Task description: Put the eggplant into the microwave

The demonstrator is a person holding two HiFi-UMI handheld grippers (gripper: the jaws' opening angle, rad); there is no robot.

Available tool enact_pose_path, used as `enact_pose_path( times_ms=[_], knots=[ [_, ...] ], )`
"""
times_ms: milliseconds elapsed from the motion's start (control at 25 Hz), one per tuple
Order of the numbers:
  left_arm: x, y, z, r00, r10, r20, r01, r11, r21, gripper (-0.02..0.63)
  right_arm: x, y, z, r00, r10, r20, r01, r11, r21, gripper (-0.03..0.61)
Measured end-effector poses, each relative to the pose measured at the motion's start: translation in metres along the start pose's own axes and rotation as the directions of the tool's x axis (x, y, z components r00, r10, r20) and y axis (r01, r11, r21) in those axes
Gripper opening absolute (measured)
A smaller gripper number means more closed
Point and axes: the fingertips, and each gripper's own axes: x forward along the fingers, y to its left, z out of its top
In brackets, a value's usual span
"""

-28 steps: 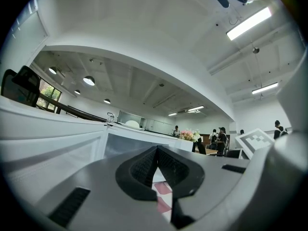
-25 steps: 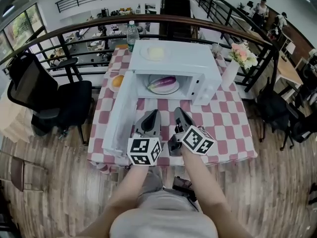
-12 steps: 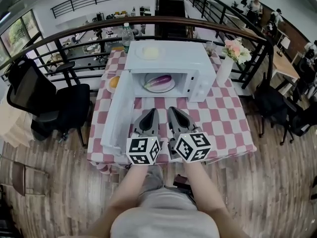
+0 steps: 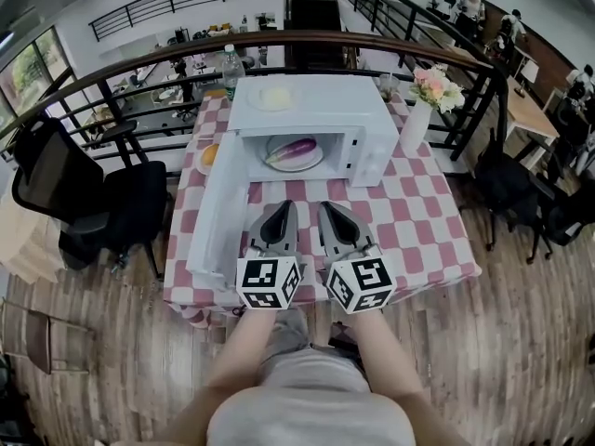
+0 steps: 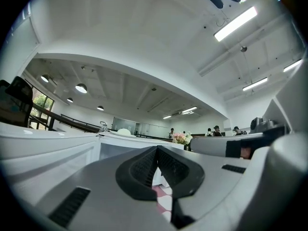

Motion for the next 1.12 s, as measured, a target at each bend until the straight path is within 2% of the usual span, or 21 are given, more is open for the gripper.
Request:
enact_pose_path(
  times_ms=[360,640,1120],
  knots=[
    [-0.003,-0.013,0.004,0.999,-0.039,0.006,0.039,0.998,0.048,0.005,-0.003,0.01,-0.005,1.0,-0.007,-0.022,0.006,0.998,-0.058,0.023],
    [-0.012,-0.023,0.007,0.998,-0.061,0.014,0.06,0.994,0.086,0.005,-0.005,0.015,-0.004,1.0,-0.01,-0.021,0.008,0.998,-0.067,0.023],
    [-0.019,-0.021,0.016,0.998,-0.054,0.027,0.051,0.992,0.114,0.005,-0.002,0.03,0.0,1.0,0.024,-0.006,-0.025,0.997,-0.075,0.023]
  ],
)
